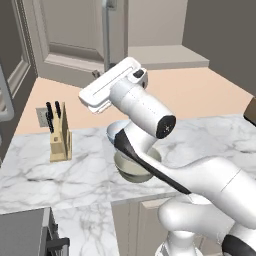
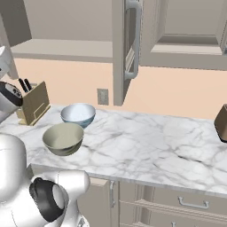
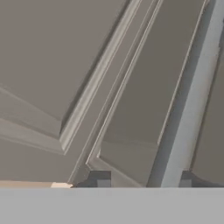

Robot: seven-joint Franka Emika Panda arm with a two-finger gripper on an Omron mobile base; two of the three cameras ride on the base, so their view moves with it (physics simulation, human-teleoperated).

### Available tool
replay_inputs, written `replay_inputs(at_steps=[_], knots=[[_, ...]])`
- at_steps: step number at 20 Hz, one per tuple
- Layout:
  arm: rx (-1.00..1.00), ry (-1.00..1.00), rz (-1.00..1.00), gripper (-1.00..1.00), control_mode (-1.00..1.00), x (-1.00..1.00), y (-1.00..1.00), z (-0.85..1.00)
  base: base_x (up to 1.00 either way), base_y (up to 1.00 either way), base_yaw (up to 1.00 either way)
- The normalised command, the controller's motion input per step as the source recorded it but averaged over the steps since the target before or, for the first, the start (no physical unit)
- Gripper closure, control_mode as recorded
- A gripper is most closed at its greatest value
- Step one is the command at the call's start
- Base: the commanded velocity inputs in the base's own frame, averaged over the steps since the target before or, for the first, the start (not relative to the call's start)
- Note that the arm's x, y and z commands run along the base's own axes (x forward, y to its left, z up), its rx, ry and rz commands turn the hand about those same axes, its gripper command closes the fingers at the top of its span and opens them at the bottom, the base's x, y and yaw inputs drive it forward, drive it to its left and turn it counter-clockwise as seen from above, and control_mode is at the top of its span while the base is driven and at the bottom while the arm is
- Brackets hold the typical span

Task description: Open the cabinet. Pick the bowls from the counter and place them in the cabinet. Then close the cabinet.

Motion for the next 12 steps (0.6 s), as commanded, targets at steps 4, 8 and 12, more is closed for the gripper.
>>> replay_inputs(at_steps=[4, 8, 12], knots=[[0.0, 0.08, 0.0, 1.0, -1.0, -0.61, 1.0, 0.0, 0.0, 0.0, 0.0], [0.0, 0.22, 0.0, 1.0, -1.0, -0.39, 1.0, -0.01, 0.0, 0.0, 0.0], [0.02, 0.24, -0.01, -1.0, -1.0, -0.04, 0.62, -0.13, 0.0, 0.0, 0.0]])
